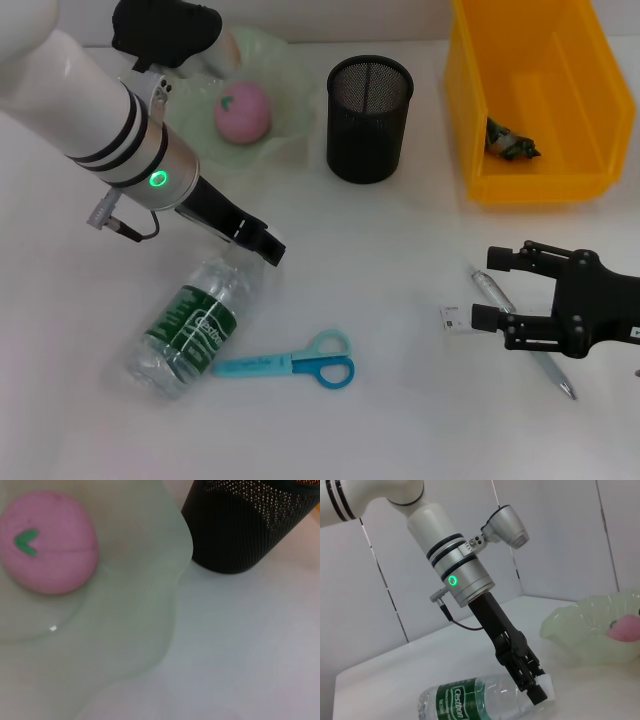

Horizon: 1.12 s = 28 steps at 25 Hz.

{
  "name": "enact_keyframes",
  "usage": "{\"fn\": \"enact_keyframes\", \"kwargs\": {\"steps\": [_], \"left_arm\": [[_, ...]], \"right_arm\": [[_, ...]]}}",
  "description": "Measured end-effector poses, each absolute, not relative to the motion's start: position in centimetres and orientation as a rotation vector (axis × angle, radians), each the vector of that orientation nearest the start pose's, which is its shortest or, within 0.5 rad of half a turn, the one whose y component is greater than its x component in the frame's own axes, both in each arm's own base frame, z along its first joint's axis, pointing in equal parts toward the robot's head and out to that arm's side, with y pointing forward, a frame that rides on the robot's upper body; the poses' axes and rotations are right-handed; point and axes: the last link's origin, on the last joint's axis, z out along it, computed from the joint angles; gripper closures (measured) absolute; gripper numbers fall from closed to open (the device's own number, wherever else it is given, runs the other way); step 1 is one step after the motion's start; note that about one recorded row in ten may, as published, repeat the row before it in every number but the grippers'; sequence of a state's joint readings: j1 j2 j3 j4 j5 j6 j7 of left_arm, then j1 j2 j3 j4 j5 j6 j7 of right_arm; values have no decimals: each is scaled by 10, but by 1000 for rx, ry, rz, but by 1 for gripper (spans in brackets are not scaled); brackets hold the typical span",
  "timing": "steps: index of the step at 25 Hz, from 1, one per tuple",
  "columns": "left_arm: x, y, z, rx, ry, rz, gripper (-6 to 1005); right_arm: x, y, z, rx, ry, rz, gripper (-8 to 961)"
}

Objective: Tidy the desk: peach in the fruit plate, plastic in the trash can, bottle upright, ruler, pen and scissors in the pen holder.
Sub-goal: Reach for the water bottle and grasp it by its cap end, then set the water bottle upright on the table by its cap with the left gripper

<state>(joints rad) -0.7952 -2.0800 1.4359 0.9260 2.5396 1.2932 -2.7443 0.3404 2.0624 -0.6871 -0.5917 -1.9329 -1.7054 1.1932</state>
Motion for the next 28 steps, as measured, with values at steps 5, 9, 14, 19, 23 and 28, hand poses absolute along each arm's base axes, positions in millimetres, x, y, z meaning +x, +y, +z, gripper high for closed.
{"fn": "enact_keyframes", "kwargs": {"steps": [5,9,14,19,23,28], "left_arm": [[-186,386,-56,-2487,-1173,462,202],[-187,386,-57,-2486,-1158,459,233],[-187,387,-57,-2491,-1142,458,555],[-188,386,-57,-2507,-1104,453,552],[-177,383,-49,-2572,-1001,389,549],[-166,374,-36,-2693,-864,196,546]], "right_arm": [[305,260,-1,-2705,642,845,113],[305,260,-1,-2703,643,842,113],[306,262,-2,-2695,648,827,113],[307,262,-3,-2691,650,824,113],[305,264,-3,-2693,645,827,113],[303,265,-4,-2700,645,828,113]]}}
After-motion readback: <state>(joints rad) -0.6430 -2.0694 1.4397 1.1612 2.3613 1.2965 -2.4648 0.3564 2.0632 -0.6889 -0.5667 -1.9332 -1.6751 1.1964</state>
